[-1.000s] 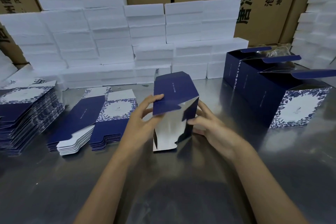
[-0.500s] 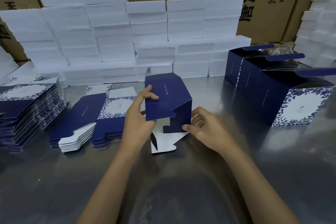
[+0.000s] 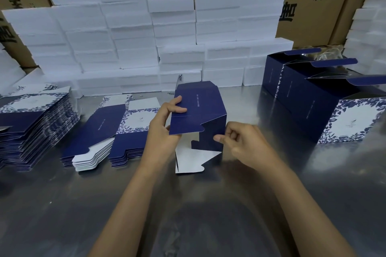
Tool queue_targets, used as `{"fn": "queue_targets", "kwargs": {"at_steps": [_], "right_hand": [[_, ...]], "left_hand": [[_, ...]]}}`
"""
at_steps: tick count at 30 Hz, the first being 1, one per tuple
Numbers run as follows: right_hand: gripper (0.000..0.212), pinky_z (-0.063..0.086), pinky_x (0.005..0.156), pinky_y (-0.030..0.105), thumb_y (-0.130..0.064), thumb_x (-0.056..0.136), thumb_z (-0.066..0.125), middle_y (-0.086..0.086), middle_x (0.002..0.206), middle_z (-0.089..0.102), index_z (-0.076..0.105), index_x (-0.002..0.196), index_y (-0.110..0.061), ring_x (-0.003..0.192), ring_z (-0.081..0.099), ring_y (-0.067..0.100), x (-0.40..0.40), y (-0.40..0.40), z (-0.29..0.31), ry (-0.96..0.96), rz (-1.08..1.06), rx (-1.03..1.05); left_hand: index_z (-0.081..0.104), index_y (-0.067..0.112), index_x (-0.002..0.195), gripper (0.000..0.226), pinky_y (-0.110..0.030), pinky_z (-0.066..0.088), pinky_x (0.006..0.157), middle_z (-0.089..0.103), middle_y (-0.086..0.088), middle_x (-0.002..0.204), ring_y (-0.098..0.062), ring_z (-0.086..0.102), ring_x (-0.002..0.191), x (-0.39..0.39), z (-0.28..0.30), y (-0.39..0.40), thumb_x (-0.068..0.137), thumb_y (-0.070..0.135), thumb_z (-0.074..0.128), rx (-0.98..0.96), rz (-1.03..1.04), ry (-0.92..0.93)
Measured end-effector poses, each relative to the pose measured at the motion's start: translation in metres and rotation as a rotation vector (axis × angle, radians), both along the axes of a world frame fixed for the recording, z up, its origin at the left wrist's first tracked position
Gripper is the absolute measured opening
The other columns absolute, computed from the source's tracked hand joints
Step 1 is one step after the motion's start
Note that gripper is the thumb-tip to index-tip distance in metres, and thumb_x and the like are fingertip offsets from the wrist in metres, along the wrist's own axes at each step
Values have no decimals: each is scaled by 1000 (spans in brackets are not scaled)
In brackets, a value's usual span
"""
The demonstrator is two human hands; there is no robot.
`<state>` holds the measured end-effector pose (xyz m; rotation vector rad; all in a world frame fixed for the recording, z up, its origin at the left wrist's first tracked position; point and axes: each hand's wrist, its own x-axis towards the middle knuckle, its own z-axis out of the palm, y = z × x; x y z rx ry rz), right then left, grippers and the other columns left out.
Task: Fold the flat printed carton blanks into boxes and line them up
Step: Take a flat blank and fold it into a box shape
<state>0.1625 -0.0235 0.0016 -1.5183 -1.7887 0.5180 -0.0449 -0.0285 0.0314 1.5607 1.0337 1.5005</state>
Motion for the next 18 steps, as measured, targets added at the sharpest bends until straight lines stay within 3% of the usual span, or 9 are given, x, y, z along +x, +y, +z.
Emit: {"fn": "queue_targets", "kwargs": {"at_steps": [4,10,14,18], "right_hand": [[47,27,48,20,-29,90,75,-7,46,37,42,59,-18,48,35,12,-2,-2,4,17,-12,49],[49,30,50,18,-36,88,77,-8,48,35,43,59,-17,52,33,11,-3,-6,10,122,-29,103],[49,27,51,20,-29,91,74,-7,51,32,39,61,-15,54,29,13,-2,-9,16,87,-33,129],[31,33,57,17,-27,88,77,0,67,47,55,73,-11,62,40,11,5,-14,29,396,-34,64]], "left_hand": [[60,11,97,33,-16,49,91,53,4,145,-4,54,129,3,-1,0,79,-14,72,-11,-28,-35],[60,10,102,38,-13,46,92,50,5,148,-1,51,131,2,-3,2,78,-17,71,-3,-48,-28],[60,17,102,36,-13,45,96,47,9,151,10,50,127,4,-2,0,82,-11,71,-8,-47,27],[60,22,106,40,-20,47,102,39,11,156,11,48,128,4,0,-2,83,-9,71,-23,-48,56]]}}
